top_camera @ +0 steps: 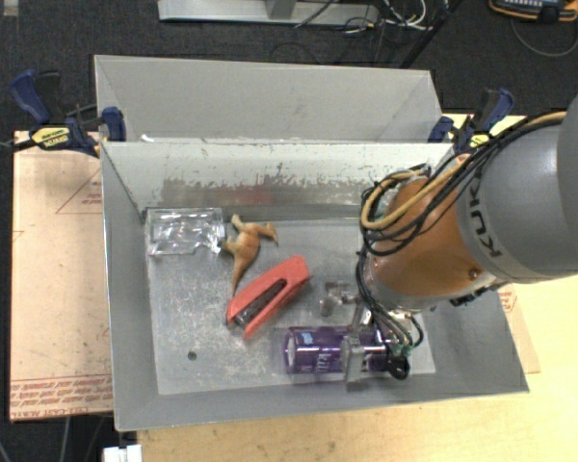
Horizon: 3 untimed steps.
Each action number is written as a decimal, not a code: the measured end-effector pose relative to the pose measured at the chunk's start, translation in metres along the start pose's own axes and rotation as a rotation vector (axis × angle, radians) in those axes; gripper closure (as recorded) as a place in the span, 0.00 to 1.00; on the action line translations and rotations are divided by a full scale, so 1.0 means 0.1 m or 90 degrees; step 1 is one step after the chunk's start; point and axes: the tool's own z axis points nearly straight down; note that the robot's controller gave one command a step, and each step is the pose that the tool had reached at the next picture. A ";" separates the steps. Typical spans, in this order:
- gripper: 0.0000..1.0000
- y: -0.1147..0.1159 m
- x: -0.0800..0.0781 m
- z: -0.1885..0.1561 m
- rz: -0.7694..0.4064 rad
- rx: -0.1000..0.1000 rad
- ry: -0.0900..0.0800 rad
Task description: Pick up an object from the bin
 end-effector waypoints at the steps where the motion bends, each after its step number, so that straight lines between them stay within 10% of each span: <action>1: 0.00 0.02 0.03 0.04 -0.007 0.000 0.006; 2: 0.00 0.09 0.01 0.10 0.006 -0.001 -0.004; 3: 1.00 0.10 0.03 0.15 0.022 -0.002 0.001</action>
Offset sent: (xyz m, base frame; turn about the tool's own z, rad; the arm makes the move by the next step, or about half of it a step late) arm -0.0028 0.0107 -0.0155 0.0155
